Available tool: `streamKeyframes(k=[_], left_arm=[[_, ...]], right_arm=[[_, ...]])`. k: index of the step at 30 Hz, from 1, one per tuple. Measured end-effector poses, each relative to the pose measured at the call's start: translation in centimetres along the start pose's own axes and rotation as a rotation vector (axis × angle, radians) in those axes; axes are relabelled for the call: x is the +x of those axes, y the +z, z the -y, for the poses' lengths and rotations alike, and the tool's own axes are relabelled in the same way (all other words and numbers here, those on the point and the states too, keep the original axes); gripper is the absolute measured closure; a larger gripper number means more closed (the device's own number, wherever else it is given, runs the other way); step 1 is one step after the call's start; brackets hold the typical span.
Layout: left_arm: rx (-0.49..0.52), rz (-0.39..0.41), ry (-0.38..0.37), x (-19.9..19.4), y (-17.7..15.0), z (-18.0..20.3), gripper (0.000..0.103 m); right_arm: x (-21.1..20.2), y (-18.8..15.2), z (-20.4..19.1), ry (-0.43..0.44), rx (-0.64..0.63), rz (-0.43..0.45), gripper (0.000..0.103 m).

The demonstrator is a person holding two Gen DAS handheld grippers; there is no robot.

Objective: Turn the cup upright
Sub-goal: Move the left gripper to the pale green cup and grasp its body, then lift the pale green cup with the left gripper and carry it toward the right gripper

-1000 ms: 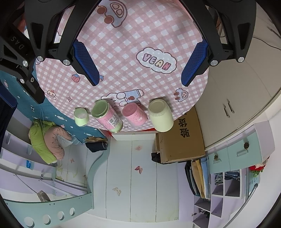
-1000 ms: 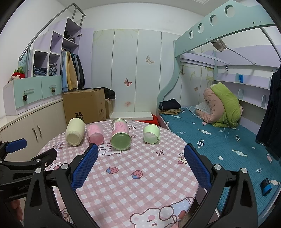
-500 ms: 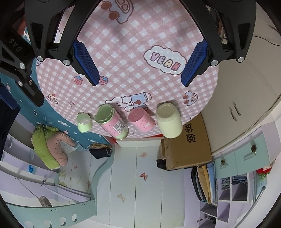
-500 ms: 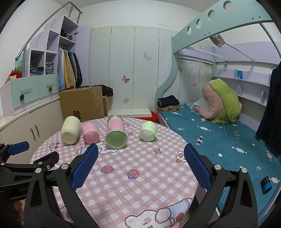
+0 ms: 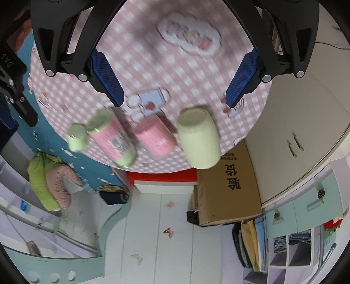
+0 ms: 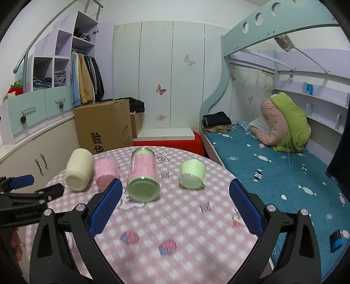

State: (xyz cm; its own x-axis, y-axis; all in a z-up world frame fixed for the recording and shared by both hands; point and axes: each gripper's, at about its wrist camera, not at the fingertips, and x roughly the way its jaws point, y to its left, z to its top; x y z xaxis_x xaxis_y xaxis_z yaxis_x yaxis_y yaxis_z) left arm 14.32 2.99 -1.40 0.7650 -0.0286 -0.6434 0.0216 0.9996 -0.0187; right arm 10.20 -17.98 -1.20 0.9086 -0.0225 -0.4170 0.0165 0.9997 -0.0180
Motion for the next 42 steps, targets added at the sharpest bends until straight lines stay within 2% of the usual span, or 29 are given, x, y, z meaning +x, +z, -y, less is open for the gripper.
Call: streamKeyframes(k=[9,17,23,28,30,31,36,39,42], left_arm=[[-0.066,-0.105,0.068,8.2,6.0,-4.3,0.009],[-0.063,-0.231,0.085,15.0,7.9,-5.8,0.009],[-0.112,-0.302,-0.022,17.3,7.5,-6.1,0.009],[-0.158,-0.337,-0.079,17.7,7.0,-6.2,0.010],[-0.190,-0.357,-0.145,17.7,6.8,-6.5,0.022],[-0.208,-0.368,-0.163,17.7,6.8,-6.7,0.022],[-0.203,-0.355,-0.145,16.6,6.5,-7.0,0.023],[-0.182,-0.333,-0.102,15.4,6.4,-7.1,0.023],[-0.172,-0.322,-0.101,14.0,6.3,-7.3,0.023]], right_arm=[[7.6,4.0,0.0,-0.005,-0.006,-0.069,0.009],[13.6,6.6,0.4,-0.028,-0.017,-0.106,0.009],[15.8,7.0,0.9,-0.032,-0.009,-0.128,0.009],[16.5,6.9,1.2,-0.030,0.000,-0.143,0.009],[16.5,6.9,1.3,-0.033,0.003,-0.148,0.009],[16.5,6.9,1.3,-0.033,0.006,-0.151,0.009],[15.9,7.0,1.7,-0.031,0.022,-0.142,0.009],[15.2,7.0,1.8,-0.030,0.028,-0.138,0.009],[14.4,7.0,1.7,-0.025,0.035,-0.135,0.009]])
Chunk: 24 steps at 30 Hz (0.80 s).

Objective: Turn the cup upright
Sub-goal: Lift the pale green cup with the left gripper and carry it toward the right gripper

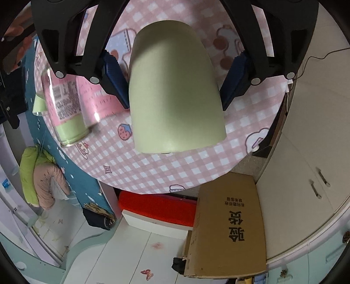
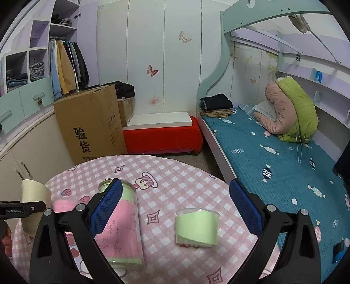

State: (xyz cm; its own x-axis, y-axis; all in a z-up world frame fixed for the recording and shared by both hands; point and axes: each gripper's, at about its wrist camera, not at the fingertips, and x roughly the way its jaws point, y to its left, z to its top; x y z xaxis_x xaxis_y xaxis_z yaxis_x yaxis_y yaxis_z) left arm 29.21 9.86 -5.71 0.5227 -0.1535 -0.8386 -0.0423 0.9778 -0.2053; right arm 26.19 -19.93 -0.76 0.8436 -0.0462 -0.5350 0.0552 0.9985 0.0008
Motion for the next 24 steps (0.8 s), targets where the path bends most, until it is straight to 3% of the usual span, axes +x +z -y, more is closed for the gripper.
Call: streamKeyframes(k=[10,15,24], left_arm=[[0.060,0.032,0.015,-4.7,-3.7,1.9,0.023],[0.135,0.033,-0.019,-7.4,-7.5,5.9,0.023],[0.223,-0.032,-0.059,-7.5,-14.2,12.5,0.023]], right_arm=[[-5.4,-1.5,0.8,0.025,0.060,0.026,0.009],[-9.0,-3.5,2.4,0.048,0.108,0.019,0.009],[-13.1,-8.6,4.9,0.033,0.085,-0.074,0.008]])
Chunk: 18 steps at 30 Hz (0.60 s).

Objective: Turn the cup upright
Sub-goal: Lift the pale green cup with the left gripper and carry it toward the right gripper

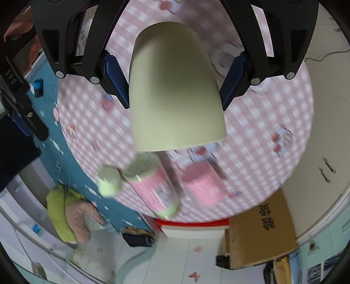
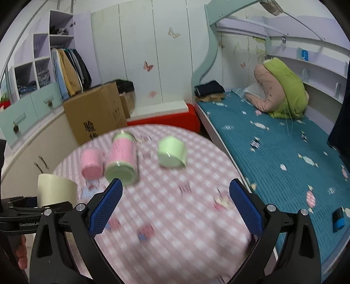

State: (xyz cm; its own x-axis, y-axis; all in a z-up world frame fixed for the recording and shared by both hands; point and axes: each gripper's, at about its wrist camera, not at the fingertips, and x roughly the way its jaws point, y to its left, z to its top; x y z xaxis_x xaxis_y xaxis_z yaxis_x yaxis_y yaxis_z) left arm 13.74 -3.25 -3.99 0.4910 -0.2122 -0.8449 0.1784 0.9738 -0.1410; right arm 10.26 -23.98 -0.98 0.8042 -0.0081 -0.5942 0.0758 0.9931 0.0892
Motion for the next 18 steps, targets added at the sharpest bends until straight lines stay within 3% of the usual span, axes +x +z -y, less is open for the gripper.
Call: streamKeyframes(k=[8,18], left_arm=[[0.004,-0.054,-0.016,1.8,-3.4,2.9,0.023],[0.027,-0.064,-0.024,2.7,-2.8,3.3,0.019]], right_arm=[[-0.3,-3.6,2.1,-0.006,-0.012,-0.093,0.008],[-0.7,-4.3,3.6,-0.022,0.012,-0.118,0.008]])
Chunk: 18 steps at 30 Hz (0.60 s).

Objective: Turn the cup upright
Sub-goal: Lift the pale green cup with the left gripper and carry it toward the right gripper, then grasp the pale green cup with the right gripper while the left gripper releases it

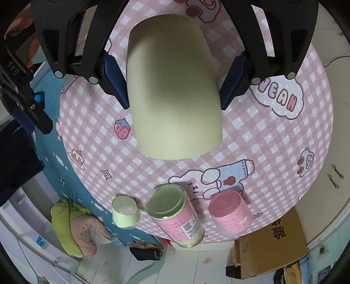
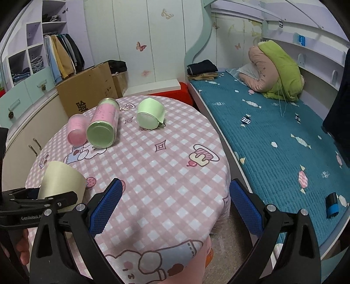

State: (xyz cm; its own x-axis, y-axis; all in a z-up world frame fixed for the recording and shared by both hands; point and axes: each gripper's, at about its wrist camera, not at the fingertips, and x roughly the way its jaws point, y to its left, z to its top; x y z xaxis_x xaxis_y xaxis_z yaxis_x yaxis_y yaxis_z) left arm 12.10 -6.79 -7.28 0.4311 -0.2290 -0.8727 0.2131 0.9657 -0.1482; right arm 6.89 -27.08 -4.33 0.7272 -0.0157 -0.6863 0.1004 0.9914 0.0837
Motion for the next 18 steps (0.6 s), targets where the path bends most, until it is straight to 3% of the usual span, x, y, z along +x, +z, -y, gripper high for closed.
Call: streamKeyframes(k=[2,6,11,15,18], left_arm=[[-0.006,-0.008,-0.035,-0.1,0.1,-0.2,0.014],[-0.016,0.000,-0.069,-1.0,0.3,-0.7,0.014],[-0.003,0.084,-0.090,-4.7,0.9,-1.8,0.014],[0.006,0.168,-0.036,-8.0,1.3,-4.4,0.014],[-0.021,0.186,0.037,-8.5,1.2,-6.8,0.014]], right_arm=[[-0.1,0.1,0.1,0.002,0.014,-0.002,0.008],[-0.6,0.4,0.2,0.014,0.049,-0.005,0.008],[-2.0,1.0,-0.5,0.032,0.073,0.013,0.008],[-2.8,1.8,-2.5,0.074,0.051,0.011,0.008],[-2.3,2.6,-5.6,0.172,0.000,-0.032,0.008]])
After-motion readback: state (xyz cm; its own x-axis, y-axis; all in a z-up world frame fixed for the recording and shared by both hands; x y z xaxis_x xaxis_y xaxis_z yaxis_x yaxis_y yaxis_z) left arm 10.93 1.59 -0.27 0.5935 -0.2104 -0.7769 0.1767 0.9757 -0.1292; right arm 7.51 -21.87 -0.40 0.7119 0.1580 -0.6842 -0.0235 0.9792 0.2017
